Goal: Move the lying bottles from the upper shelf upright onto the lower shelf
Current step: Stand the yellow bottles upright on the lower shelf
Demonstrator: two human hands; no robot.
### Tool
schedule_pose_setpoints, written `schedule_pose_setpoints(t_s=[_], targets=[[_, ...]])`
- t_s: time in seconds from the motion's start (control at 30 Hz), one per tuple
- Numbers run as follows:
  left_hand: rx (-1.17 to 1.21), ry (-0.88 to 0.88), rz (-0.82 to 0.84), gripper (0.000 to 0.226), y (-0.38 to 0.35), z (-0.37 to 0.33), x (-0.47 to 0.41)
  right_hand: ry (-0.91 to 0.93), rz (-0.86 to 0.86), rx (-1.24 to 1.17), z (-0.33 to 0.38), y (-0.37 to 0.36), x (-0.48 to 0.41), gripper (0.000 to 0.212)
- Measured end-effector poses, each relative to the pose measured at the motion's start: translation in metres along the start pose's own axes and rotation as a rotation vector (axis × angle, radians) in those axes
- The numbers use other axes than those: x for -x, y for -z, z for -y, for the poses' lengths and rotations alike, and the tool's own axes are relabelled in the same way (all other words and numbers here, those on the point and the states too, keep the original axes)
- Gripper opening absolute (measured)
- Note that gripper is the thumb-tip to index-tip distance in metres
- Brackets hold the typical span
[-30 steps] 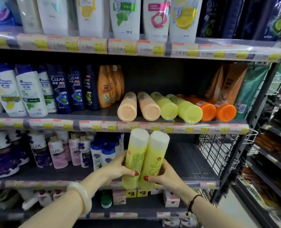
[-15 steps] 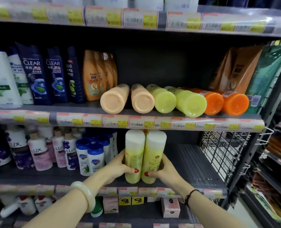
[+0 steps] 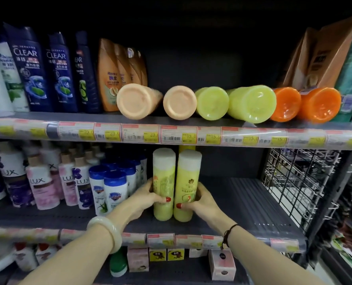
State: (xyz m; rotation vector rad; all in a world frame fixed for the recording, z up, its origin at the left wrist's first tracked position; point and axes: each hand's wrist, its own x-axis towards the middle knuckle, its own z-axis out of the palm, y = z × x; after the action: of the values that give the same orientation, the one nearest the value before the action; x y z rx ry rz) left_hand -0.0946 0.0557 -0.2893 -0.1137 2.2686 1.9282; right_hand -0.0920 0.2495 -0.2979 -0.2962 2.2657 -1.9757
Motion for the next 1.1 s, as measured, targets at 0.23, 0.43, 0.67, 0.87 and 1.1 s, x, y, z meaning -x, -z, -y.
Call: schedule_pose_setpoints(t_s=[0.23,0.43,0.67,0.87,1.1], targets=[[0.040,-0.013,-0.005,0.084,-0.001,-0.001,-0.011,0.009,-0.019,-0.018,-0.009,-0.003,-0.023,0.055],[0.032,-0.040,-0.026,0.081,-0.003,-0.006,-0.013,0.007,-0.007,-0.033,-0.014,-0.001,-0.036,0.061],[0.066,0.016,-0.007,0.072,-0.005,-0.013,-0.003,-0.015,0.045,0.101,-0.006,0.001,-0.035,0.060],[-0.098,0.091,-0.061,0.064,-0.005,-0.019,0.008,-0.033,0.001,0.302,0.010,0.005,-0.017,0.060],[-0.476,0.128,-0.076,0.075,0.010,-0.043,0.038,-0.074,0.015,0.513,0.050,0.012,0.018,0.055]])
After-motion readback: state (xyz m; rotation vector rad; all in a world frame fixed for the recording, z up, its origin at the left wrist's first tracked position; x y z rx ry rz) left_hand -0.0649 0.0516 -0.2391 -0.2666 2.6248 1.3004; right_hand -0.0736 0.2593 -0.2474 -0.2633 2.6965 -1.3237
